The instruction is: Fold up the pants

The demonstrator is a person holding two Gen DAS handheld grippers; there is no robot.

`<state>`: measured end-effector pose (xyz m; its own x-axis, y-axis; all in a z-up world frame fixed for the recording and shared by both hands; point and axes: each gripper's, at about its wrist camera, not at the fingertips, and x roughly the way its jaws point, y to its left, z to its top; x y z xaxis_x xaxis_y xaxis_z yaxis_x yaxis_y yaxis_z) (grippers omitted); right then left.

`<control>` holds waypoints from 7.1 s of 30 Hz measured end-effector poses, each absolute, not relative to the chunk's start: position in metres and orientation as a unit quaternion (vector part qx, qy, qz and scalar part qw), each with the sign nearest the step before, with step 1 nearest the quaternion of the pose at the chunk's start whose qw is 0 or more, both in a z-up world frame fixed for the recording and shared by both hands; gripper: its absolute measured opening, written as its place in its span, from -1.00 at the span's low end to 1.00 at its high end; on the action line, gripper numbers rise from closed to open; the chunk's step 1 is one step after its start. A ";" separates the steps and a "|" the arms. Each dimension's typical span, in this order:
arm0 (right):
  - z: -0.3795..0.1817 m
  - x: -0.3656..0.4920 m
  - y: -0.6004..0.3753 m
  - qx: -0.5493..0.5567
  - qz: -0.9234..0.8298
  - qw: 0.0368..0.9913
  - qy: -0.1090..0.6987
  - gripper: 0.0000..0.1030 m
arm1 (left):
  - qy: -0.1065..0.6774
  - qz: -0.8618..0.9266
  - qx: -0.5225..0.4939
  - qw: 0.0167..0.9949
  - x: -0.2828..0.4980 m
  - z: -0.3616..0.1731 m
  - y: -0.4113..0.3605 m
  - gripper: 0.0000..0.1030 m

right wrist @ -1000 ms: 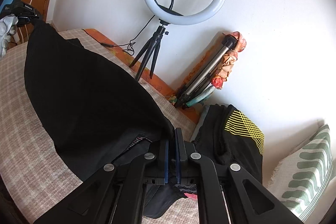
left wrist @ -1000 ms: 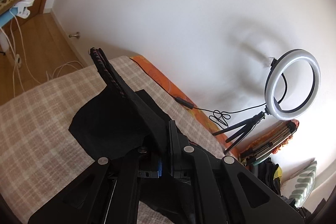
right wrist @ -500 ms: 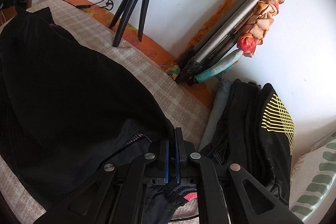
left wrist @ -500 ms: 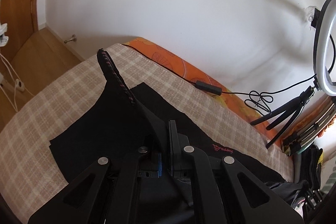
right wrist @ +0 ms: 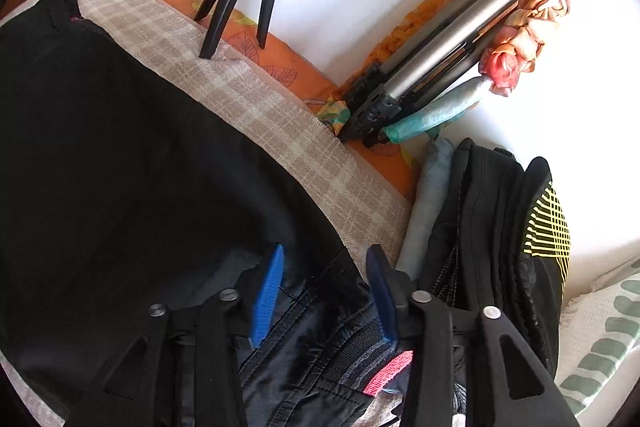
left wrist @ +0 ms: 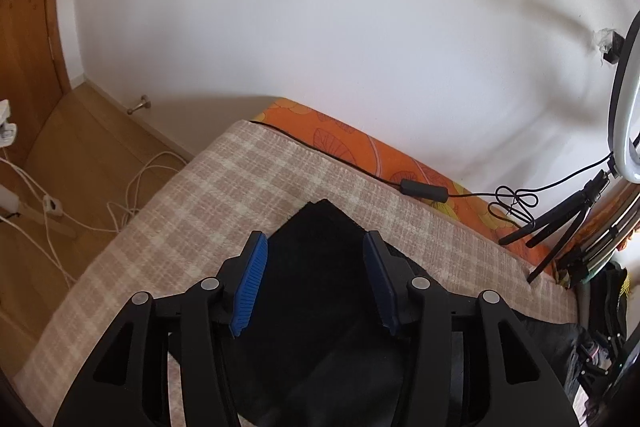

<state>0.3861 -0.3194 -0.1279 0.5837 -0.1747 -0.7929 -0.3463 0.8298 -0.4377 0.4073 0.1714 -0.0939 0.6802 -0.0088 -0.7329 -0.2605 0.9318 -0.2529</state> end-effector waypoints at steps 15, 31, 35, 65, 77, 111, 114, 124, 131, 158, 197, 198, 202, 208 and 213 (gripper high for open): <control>-0.065 0.348 -0.212 -0.243 0.171 0.873 0.386 0.33 | 0.458 0.058 -0.192 0.866 0.355 -0.164 0.217 -0.05; -0.100 0.392 -0.153 -0.218 0.283 0.839 0.411 0.33 | 0.476 0.019 -0.083 0.875 0.364 -0.175 0.141 -0.05; -0.126 0.433 -0.133 -0.248 0.284 0.823 0.425 0.33 | 0.478 0.022 -0.080 0.875 0.366 -0.181 0.143 -0.05; -0.082 0.313 -0.167 -0.149 0.356 0.807 0.447 -0.26 | 0.463 0.036 -0.066 0.883 0.357 -0.172 0.147 -0.05; -0.141 0.242 -0.136 -0.205 0.346 0.768 0.498 -0.48 | 0.482 0.059 -0.063 0.872 0.364 -0.183 0.154 -0.05; -0.175 0.271 -0.453 0.148 0.068 0.846 0.508 0.42 | 0.476 -0.186 0.050 0.858 0.308 -0.168 -0.073 -0.05; -0.174 0.273 -0.443 0.155 0.090 0.848 0.500 0.29 | 0.481 -0.180 0.042 0.857 0.308 -0.173 -0.068 -0.05; -0.129 0.236 -0.430 0.153 0.076 0.872 0.458 -0.95 | 0.463 -0.120 -0.031 0.877 0.307 -0.148 0.011 0.07; -0.126 0.233 -0.417 0.054 0.032 0.875 0.481 -0.33 | 0.455 -0.002 -0.211 0.865 0.317 -0.148 0.156 0.17; -0.063 0.215 -0.307 0.028 0.159 0.901 0.402 0.62 | 0.400 0.055 -0.402 0.822 0.327 -0.205 0.233 0.16; -0.070 0.340 -0.185 0.088 0.296 0.821 0.480 0.51 | 0.344 -0.042 -0.170 0.922 0.341 -0.155 0.143 -0.90; -0.073 0.348 -0.184 0.102 0.301 0.816 0.484 0.51 | 0.347 -0.052 -0.150 0.924 0.340 -0.153 0.132 -0.90; -0.086 0.379 -0.167 0.133 0.317 0.797 0.497 0.53 | 0.362 -0.089 -0.109 0.922 0.337 -0.157 0.100 -0.90; -0.107 0.423 -0.109 0.153 0.371 0.756 0.517 0.54 | 0.375 -0.112 -0.095 0.915 0.330 -0.166 0.081 -0.91; -0.133 0.457 -0.063 0.171 0.387 0.728 0.539 0.55 | 0.370 -0.134 -0.096 0.914 0.318 -0.158 0.073 -0.91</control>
